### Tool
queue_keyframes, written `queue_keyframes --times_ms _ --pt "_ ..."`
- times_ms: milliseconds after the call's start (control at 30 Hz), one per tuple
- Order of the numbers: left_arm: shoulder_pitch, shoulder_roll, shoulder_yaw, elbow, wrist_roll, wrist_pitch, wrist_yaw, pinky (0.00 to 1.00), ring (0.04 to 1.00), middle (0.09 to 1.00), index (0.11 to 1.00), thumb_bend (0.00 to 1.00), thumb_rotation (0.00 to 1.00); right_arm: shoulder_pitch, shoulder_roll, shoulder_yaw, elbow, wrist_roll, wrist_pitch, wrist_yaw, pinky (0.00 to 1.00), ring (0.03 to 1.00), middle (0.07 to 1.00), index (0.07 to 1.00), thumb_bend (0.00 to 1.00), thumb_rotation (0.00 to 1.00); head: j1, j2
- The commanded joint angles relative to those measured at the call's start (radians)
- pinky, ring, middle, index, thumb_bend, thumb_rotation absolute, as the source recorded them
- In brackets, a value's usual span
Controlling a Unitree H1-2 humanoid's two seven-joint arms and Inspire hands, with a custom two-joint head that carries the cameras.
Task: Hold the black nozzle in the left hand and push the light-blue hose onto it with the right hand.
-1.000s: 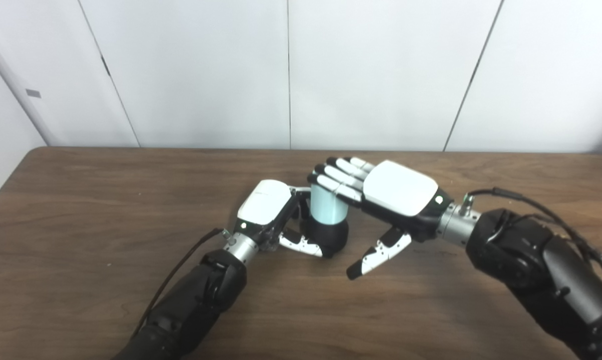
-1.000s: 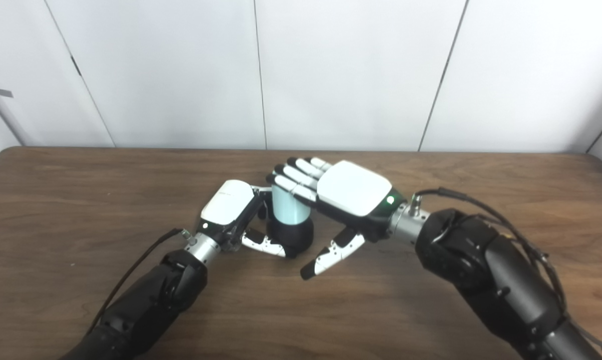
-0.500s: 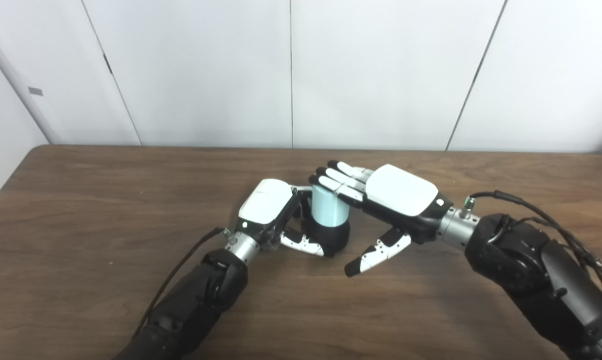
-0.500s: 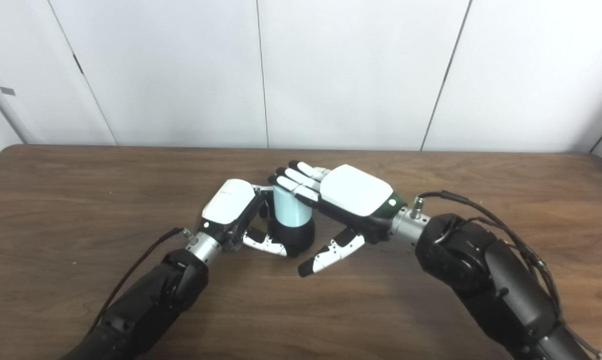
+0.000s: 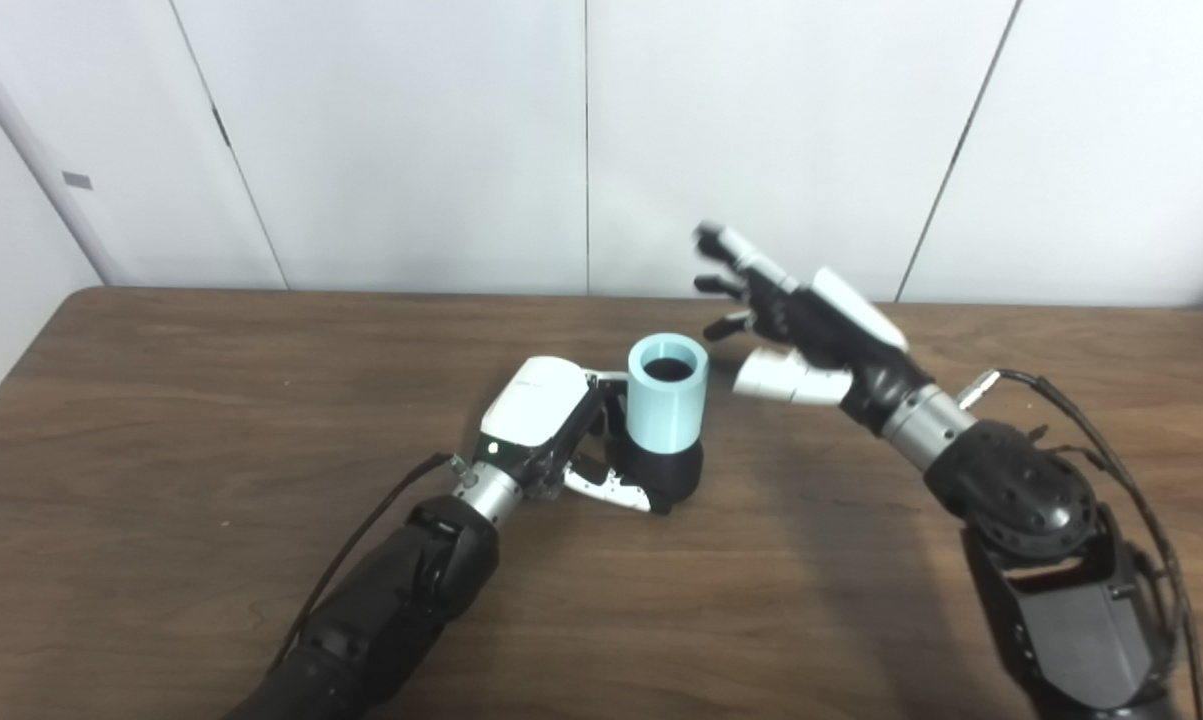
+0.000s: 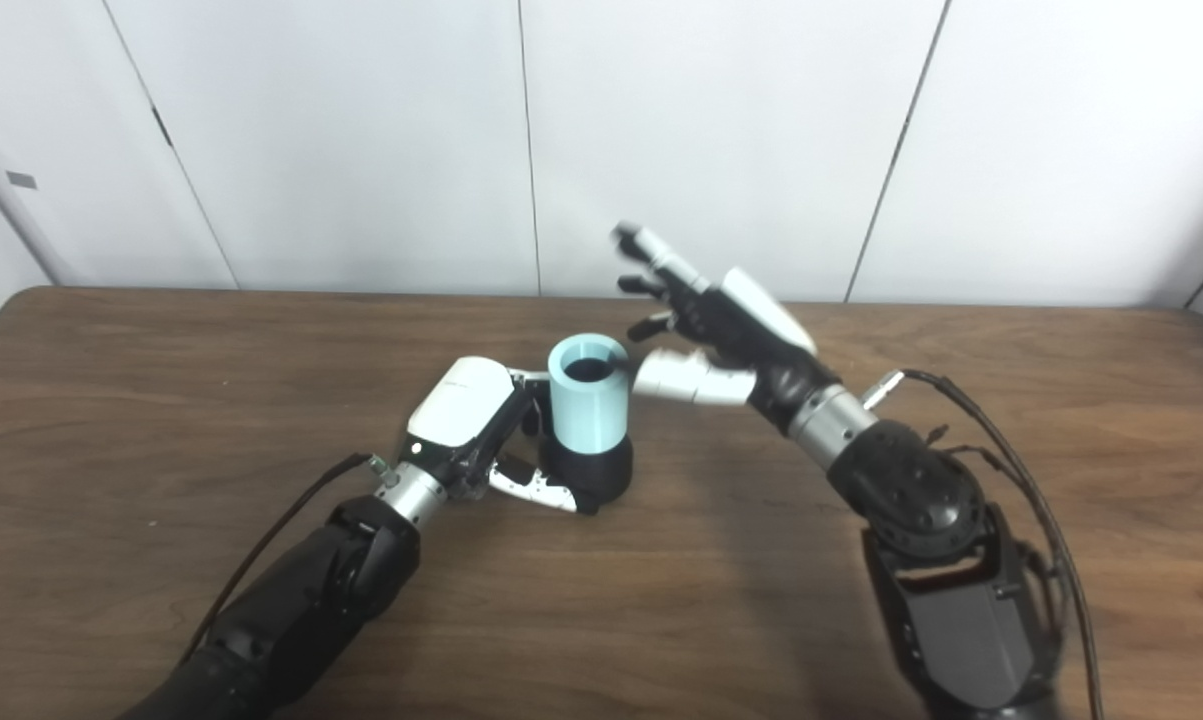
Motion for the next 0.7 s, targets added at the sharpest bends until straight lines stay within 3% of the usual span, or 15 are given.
queue_keyframes --times_ms 0,167,333,533,667 --pt "0.103 -0.006 -0.047 0.097 0.012 -0.013 -0.053 0.31 0.42 0.437 0.504 0.53 0.0 -0.063 0.018 -0.054 -0.022 0.069 0.064 -0.054 0.67 0.816 0.977 1.0 0.7 0.66 0.001 0.001" --pt "0.105 -0.007 -0.044 0.094 0.011 -0.008 -0.058 0.31 0.424 0.438 0.503 0.53 0.0 -0.085 0.056 -0.132 0.015 0.132 0.113 -0.142 0.61 0.787 0.966 1.0 0.63 0.63 0.001 0.0" --pt "0.105 -0.007 -0.042 0.095 0.009 -0.015 -0.054 0.31 0.418 0.438 0.504 0.53 0.0 -0.072 0.069 -0.143 0.04 0.162 0.116 -0.23 0.61 0.76 0.915 0.965 0.58 0.58 0.002 -0.002" --pt "0.109 -0.004 -0.04 0.08 0.01 -0.005 -0.064 0.31 0.418 0.437 0.506 0.52 0.0 -0.032 0.029 -0.064 0.043 0.233 0.117 -0.359 0.49 0.678 0.844 0.884 0.5 0.48 0.0 -0.006" --pt "0.118 -0.001 -0.024 0.039 -0.022 0.017 -0.109 0.32 0.421 0.445 0.503 0.53 0.0 0.017 -0.007 -0.008 0.03 0.349 0.117 -0.471 0.45 0.606 0.785 0.814 0.51 0.32 0.0 -0.006"
